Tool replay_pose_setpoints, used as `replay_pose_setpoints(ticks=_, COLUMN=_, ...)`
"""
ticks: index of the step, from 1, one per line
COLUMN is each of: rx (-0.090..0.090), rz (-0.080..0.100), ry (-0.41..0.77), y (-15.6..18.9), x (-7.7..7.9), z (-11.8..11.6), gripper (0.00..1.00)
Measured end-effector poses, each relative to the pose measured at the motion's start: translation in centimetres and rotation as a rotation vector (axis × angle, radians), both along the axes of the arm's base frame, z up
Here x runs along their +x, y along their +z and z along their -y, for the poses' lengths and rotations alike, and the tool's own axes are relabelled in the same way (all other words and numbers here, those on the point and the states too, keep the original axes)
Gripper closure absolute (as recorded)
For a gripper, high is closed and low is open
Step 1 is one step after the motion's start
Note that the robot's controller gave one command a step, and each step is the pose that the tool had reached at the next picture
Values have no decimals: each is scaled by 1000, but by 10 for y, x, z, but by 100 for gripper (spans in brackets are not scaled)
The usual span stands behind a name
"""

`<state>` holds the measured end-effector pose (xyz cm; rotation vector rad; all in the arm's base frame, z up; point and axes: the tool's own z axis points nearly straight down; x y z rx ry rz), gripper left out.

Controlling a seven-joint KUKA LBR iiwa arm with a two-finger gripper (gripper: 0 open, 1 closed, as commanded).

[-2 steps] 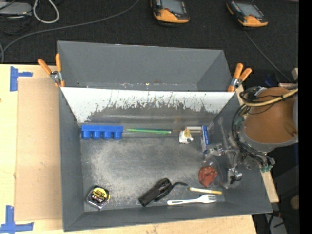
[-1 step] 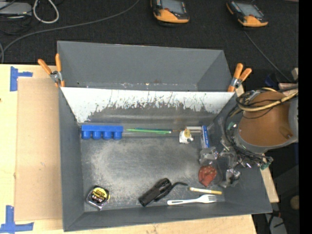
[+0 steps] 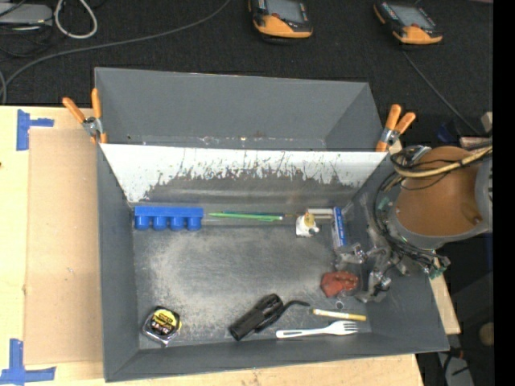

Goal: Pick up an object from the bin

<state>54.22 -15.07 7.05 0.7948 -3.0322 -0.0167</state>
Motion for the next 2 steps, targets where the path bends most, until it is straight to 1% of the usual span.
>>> replay_pose_setpoints(ticks=1, rx=0, rz=0, ry=0, y=0, x=0, z=0, gripper=100)
replay_pose_setpoints(ticks=2, rx=0, rz=0, ry=0, y=10, x=0, z=0, gripper=100)
